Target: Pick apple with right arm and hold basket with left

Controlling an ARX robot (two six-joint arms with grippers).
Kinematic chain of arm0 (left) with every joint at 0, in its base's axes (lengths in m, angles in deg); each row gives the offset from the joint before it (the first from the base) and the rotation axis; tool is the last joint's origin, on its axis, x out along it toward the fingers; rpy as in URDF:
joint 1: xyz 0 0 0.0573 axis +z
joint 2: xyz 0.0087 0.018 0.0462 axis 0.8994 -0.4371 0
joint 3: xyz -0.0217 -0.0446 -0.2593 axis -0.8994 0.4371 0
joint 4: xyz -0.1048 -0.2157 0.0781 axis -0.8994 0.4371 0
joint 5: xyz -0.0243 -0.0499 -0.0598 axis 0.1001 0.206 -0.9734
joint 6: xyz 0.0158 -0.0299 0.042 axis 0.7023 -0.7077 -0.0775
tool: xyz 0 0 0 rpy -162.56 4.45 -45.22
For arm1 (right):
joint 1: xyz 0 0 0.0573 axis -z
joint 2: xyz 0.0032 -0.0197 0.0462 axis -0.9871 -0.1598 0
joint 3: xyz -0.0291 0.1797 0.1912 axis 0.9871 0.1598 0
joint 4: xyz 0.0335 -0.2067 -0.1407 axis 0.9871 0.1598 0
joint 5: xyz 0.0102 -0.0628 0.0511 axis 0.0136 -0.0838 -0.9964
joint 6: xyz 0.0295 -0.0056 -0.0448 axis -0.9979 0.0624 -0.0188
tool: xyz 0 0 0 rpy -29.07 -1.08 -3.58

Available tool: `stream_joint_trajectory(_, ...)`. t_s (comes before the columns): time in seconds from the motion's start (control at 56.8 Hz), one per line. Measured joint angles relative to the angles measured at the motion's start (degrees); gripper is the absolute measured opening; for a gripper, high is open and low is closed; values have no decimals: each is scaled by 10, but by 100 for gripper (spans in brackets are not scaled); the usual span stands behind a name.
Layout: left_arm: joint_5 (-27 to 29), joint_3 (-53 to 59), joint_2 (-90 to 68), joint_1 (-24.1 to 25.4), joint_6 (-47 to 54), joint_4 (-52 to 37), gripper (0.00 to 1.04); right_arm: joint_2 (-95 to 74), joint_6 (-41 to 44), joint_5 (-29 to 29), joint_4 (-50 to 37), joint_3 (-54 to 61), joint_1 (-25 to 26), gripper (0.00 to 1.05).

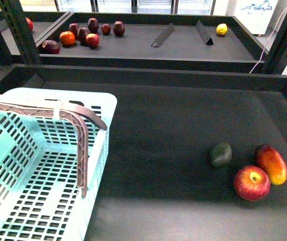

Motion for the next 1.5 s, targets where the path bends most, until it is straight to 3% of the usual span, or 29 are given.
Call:
stream_joint_trajectory(0.176,-90,-71,-181,24,-156,-78,98,0,0,0,0,0,0,96)
stream_joint_trajectory(0.44,-138,-151,-428,41,-386,-136,98,0,0,0,0,0,0,96)
stream_joint_trajectory(0.687,-155,-238,-562,61,-479,-162,98,0,0,0,0,0,0,96)
stream_joint_trajectory(1.145,-169,-317,-678,52,-562,-170,97,0,0,0,0,0,0,96)
stream_joint_trajectory(1.18,-168,-324,-679,50,-564,-169,88,0,0,0,0,0,0,96)
stream_joint_trajectory(1.198,-166,-334,-679,49,-570,-167,70,0,0,0,0,0,0,96)
stream_joint_trajectory(1.321,-164,-335,-680,48,-581,-156,49,0,0,0,0,0,0,96)
stream_joint_trajectory(1.427,-164,-335,-683,48,-594,-150,23,0,0,0,0,0,0,96)
stream_joint_trajectory(1.497,-165,-335,-683,49,-597,-150,19,0,0,0,0,0,0,96)
